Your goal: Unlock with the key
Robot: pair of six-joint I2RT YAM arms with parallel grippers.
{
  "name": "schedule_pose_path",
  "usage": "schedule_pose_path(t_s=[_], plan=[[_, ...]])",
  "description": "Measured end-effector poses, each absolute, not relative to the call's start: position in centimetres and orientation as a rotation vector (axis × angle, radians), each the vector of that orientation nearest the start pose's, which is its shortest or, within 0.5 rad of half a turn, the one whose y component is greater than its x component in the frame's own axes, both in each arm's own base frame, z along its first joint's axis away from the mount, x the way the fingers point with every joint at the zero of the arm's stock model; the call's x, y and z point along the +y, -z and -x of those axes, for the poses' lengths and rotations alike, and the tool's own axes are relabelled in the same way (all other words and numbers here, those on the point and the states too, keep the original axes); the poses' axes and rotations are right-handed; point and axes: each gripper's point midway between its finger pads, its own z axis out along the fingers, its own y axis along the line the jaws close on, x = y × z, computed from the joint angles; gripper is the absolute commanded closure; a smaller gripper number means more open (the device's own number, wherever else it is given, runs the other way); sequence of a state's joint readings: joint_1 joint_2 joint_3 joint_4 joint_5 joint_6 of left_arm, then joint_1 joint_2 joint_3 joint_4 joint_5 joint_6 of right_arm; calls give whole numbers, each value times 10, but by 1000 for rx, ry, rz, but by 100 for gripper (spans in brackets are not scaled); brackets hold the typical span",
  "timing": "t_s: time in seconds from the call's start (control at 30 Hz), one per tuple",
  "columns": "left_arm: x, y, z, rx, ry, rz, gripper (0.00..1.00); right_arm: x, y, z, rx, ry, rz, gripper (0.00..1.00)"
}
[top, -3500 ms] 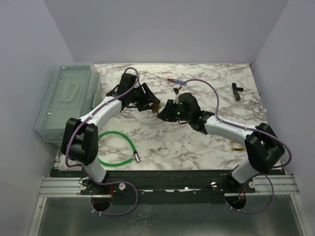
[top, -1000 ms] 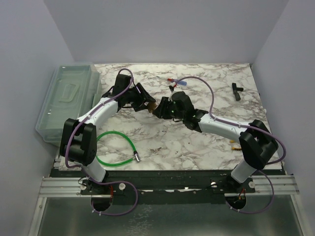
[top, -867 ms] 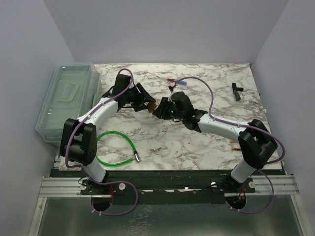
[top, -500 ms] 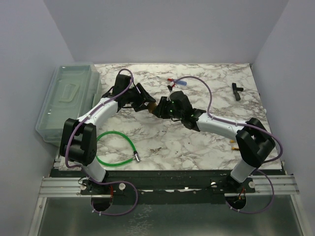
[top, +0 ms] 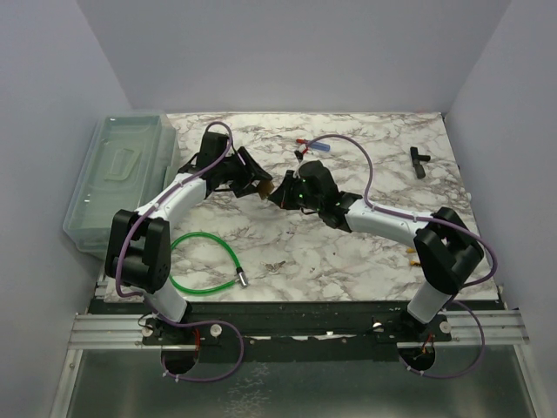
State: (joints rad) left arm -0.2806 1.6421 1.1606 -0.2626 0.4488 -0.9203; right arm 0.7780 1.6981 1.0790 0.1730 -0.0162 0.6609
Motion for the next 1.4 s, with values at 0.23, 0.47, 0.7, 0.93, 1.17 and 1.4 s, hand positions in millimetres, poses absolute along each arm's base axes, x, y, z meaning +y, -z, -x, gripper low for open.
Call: schedule_pose_path(t_s=[0.23,0.47,0.7,0.93,1.17,1.4], plan=[[-220,-152,-382,2428,1087,540,100,370,-146,-336,2135,-905,135,100],[-221,-152,-383,2413,1100,531,100,371,-147,-336,2133,-909,130,100],[-219,-164,-386,2351,1118,506,100,373,-155,-341,2106,-975,45,100],[-219,-173,-390,2312,1130,485,100,370,-162,-347,2062,-1092,-60,100],[-222,-180,-391,2284,1163,483,100,365,-166,-350,2034,-1213,-130,100],[-223,-188,-391,2249,1193,476,100,364,-175,-350,2011,-1298,-150,100]])
